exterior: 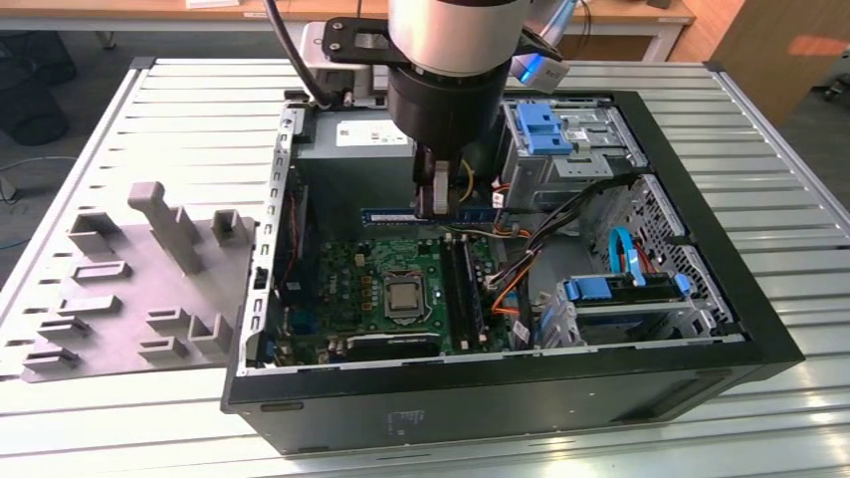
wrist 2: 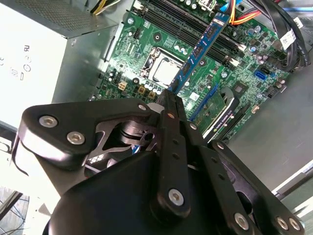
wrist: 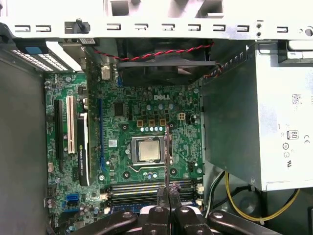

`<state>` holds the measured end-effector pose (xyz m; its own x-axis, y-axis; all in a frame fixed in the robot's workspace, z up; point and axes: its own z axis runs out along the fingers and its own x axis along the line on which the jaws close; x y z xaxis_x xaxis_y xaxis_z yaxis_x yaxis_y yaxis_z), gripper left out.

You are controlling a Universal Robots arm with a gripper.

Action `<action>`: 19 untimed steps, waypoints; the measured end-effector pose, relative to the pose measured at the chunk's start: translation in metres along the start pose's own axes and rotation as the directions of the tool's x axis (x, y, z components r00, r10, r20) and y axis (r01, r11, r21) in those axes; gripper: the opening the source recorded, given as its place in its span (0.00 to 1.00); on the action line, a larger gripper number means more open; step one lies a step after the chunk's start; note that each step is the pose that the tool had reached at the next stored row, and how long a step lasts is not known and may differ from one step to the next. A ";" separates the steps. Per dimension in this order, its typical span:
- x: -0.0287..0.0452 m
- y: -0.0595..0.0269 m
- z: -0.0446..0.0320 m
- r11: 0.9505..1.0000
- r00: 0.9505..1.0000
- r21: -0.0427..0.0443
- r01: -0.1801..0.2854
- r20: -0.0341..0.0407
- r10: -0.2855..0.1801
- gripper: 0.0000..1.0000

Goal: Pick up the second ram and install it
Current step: 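Insert the second ram into the second slot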

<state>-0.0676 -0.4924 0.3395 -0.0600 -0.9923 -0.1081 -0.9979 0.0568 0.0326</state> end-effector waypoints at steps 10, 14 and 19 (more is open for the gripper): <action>0.0000 0.0000 0.0001 1.000 1.000 0.000 0.000 0.000 0.000 0.12; 0.0000 -0.0001 0.0003 1.000 1.000 0.002 -0.021 0.001 0.021 0.12; 0.0000 0.0000 0.0006 0.996 0.996 0.010 -0.092 0.004 0.092 0.12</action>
<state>-0.0676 -0.4924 0.3389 -0.1520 -0.9824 -0.1081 -0.9883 0.1493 0.0326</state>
